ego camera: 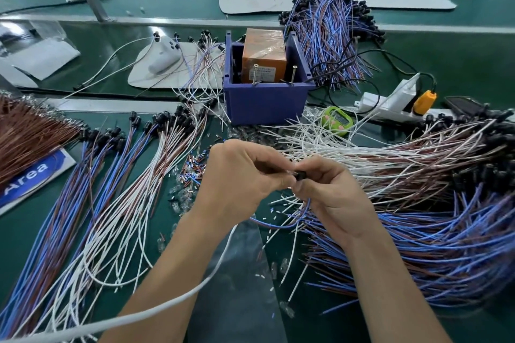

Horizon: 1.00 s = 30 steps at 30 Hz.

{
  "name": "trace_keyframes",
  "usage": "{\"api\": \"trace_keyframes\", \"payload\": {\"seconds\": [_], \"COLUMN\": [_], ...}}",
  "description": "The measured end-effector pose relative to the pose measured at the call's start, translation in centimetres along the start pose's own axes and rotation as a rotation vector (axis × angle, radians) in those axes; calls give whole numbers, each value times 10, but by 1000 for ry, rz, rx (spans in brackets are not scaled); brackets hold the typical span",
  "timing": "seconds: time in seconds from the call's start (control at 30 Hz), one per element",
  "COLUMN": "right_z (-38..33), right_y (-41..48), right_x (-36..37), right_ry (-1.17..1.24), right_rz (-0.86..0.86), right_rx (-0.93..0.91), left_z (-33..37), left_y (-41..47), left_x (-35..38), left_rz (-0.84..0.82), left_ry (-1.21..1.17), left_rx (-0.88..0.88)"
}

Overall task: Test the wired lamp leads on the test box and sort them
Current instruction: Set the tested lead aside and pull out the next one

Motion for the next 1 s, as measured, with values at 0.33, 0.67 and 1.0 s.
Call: {"api": "trace_keyframes", "payload": {"seconds": [0.33,0.67,1.0], "right_z": [-1,4,-5], "right_y": [1,-1,7], "right_x": [-7,-11,-4], "right_ry": [-144,-140,-401], "right_rz": [77,93,-18], "right_rx": [-10,25,43], "left_z": [-6,-22,-26], "left_y": [4,9,4], "left_x": [-1,0,-4], "left_rz": [1,25,107], "left_ry": [96,79,148], "left_rx": [-6,-66,-2]}}
Point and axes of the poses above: each hand's wrist, its own y-axis towards the middle knuckle, its own x-axis out of the palm, z = x × y, the point moved 8 cm from there along y, towards the middle knuckle, and after that the axes turned 10 degrees about -x, right-handed, at the moved point
